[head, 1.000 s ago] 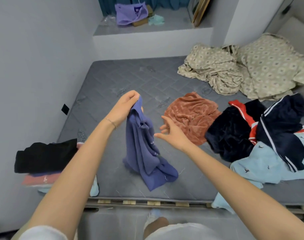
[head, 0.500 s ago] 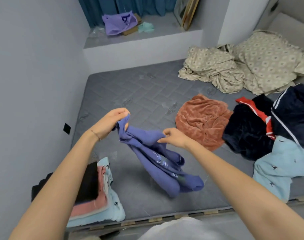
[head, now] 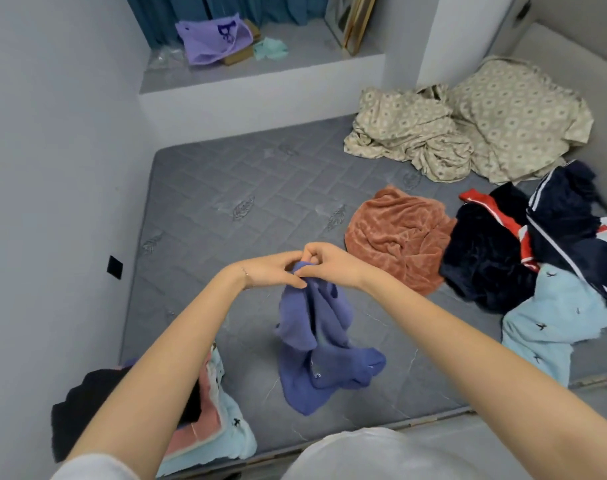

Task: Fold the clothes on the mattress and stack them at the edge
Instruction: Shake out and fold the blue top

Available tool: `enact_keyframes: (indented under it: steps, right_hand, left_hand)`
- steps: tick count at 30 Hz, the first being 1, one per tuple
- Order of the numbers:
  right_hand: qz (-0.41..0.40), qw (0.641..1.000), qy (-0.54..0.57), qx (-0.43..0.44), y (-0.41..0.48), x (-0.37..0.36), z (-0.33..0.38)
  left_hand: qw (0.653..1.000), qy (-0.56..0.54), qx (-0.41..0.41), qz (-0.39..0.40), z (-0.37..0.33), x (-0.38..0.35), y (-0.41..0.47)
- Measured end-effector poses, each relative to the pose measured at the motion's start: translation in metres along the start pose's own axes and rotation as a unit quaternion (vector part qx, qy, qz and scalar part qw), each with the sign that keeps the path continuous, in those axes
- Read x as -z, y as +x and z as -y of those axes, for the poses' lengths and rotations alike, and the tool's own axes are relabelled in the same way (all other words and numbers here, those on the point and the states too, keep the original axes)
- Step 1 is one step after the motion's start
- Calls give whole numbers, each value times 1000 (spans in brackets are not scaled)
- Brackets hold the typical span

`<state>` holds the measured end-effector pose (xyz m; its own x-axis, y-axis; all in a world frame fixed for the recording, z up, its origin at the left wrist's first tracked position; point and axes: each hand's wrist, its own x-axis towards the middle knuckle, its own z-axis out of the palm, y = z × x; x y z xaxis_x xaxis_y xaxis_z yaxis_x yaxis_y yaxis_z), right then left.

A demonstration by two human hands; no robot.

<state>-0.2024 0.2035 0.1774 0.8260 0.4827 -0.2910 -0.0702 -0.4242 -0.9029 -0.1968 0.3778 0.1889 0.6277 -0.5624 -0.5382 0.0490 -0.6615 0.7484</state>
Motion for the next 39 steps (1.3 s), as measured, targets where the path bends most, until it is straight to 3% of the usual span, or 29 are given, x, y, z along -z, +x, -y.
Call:
enact_keyframes:
  steps: [5, 9, 12, 14, 19, 22, 26, 30, 35, 39]
  right_hand:
    - [6, 999, -36, -25, 3, 10, -17]
    - [51, 994, -73, -55, 1, 13, -37]
    - [122, 985, -107, -66, 1, 10, -50]
    - [158, 966, -196, -59, 0, 9, -60]
    - [179, 926, -326, -68, -6, 12, -90]
    - [171, 898, -404, -46, -7, 16, -101]
    - [100, 878, -469, 12, -9, 26, -107]
    - [-48, 903, -421, 72, -10, 44, -98]
    - [-131, 931, -338, 35, -13, 86, -83]
    - [-170, 941, -292, -3, -10, 103, -71]
  left_hand:
    - [991, 110, 65, -34, 2, 2, 2]
    - [991, 60, 113, -41, 8, 0, -4]
    - [991, 82, 58, -92, 3, -6, -8]
    - [988, 82, 4, -127, -4, -10, -11]
    - [975, -36, -76, -204, -19, -4, -29]
    - [961, -94, -84, -246, -26, 6, -41]
    - [939, -125, -101, -304, -33, 21, -55]
    - [947, 23, -48, -316, -27, 36, -68]
    - [928, 183, 62, -320, -3, 42, -73]
    - [894, 262, 79, -356, 10, 38, -66]
